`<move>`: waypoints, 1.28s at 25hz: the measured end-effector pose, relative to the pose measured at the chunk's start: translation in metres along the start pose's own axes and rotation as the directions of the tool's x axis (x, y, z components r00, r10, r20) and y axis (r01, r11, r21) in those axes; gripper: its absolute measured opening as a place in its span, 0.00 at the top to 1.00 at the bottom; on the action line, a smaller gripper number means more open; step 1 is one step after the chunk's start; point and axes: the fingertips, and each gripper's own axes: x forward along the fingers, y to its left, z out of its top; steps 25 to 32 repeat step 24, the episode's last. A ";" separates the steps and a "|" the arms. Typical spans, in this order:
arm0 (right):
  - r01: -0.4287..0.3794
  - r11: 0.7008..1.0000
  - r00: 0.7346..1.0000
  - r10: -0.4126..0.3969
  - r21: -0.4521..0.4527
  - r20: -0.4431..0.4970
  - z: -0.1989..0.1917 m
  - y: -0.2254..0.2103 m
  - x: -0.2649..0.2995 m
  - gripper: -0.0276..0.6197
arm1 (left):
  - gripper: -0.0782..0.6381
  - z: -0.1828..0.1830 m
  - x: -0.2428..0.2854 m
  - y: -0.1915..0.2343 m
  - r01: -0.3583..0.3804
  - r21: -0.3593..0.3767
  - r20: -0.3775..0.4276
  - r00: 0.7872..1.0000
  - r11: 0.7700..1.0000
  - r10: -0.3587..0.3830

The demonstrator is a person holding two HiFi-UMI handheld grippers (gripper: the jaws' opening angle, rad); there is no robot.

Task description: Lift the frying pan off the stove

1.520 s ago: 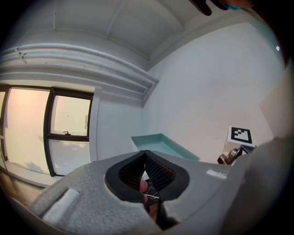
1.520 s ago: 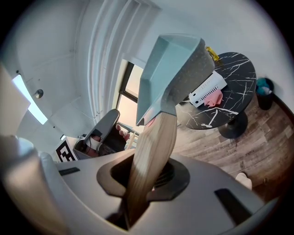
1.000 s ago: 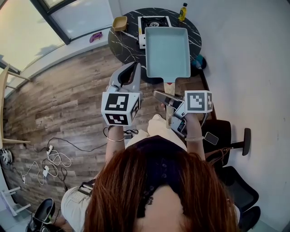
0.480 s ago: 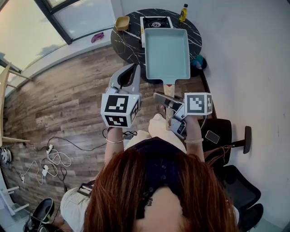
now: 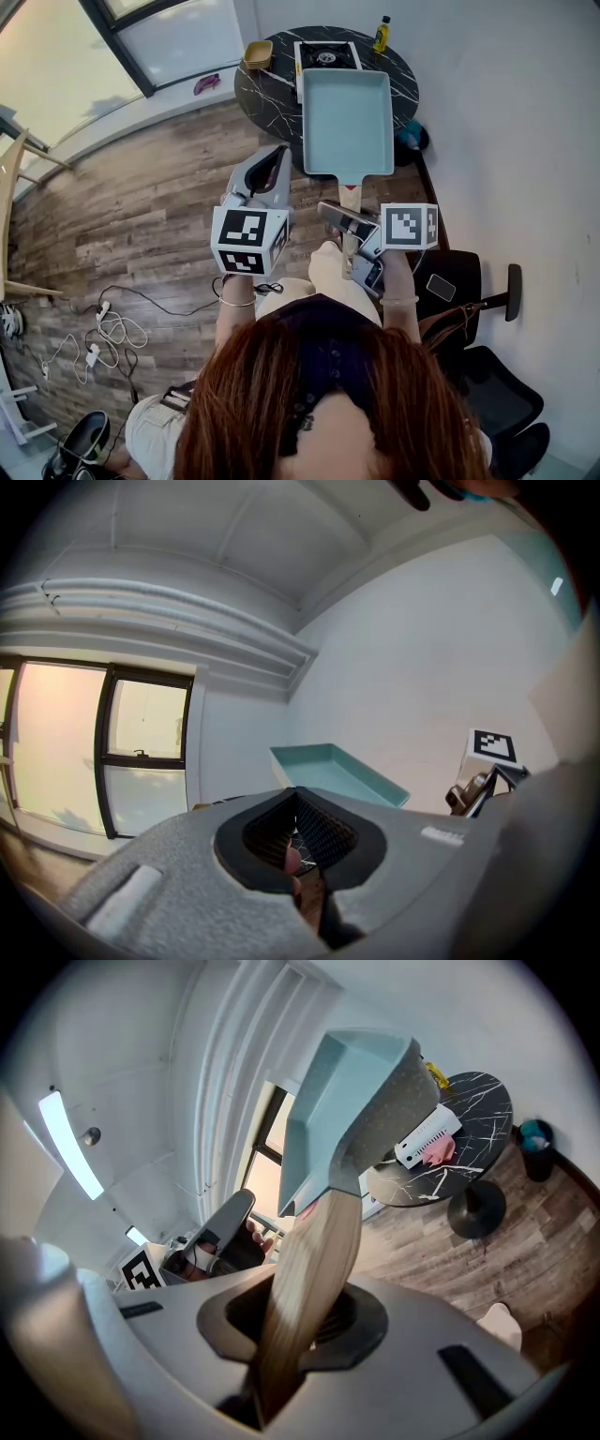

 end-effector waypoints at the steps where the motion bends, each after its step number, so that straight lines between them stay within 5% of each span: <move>1: 0.002 1.000 1.000 -0.002 -0.004 0.001 -0.005 0.003 -0.001 0.86 | 0.87 0.000 -0.006 -0.002 0.003 0.000 0.002 1.000 1.000 -0.003; 7: -0.005 1.000 1.000 0.005 -0.010 0.012 -0.029 0.014 -0.002 0.86 | 0.87 -0.004 -0.030 -0.007 0.015 -0.002 0.012 1.000 1.000 -0.015; 32: 0.004 1.000 1.000 -0.003 -0.010 0.017 -0.021 0.005 -0.002 0.86 | 0.87 -0.007 -0.019 -0.010 0.024 0.003 0.008 1.000 1.000 -0.024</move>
